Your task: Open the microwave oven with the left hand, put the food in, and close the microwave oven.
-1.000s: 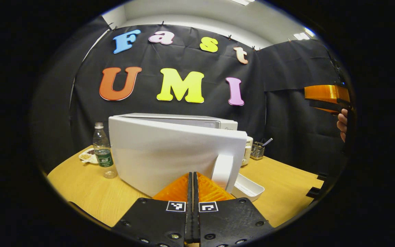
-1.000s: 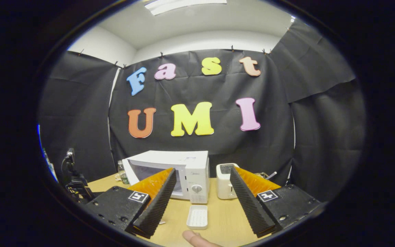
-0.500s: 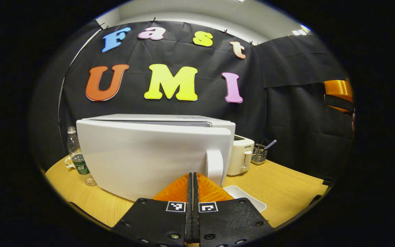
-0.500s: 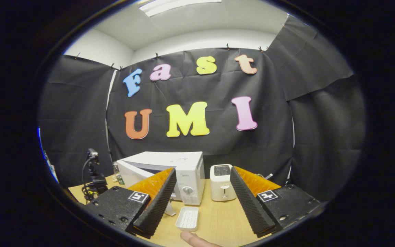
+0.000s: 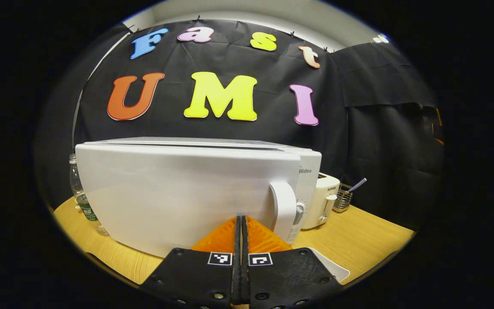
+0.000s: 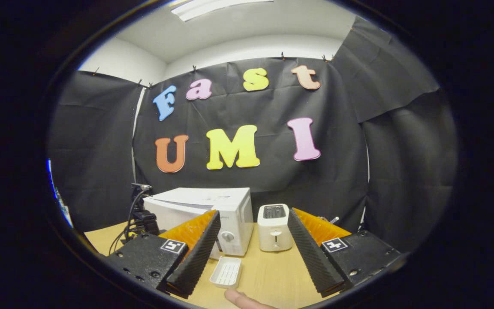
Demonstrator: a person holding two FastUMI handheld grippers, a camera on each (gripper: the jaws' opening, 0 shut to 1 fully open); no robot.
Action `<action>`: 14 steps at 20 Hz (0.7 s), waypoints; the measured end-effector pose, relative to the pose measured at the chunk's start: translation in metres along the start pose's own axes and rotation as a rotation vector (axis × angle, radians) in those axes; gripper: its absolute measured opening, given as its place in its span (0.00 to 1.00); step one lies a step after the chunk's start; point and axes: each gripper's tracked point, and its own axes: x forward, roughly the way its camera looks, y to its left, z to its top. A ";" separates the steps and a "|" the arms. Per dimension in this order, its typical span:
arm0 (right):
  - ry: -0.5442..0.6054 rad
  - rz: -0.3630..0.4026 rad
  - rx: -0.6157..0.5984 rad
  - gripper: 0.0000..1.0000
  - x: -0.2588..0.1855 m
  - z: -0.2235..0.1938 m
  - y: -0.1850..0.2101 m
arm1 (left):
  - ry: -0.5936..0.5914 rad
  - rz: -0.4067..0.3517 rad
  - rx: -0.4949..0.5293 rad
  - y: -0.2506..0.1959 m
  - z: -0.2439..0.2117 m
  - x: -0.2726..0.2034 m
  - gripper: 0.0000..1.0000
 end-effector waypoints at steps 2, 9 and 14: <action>0.001 -0.004 -0.005 0.89 0.005 -0.001 -0.006 | 0.002 0.013 0.000 0.001 -0.001 0.012 0.00; 0.037 -0.044 0.013 1.00 0.001 -0.010 -0.015 | 0.013 0.023 -0.037 0.002 0.001 0.028 0.02; 0.045 -0.098 0.021 1.00 -0.018 -0.006 -0.011 | 0.017 0.035 -0.022 0.001 0.000 0.027 0.02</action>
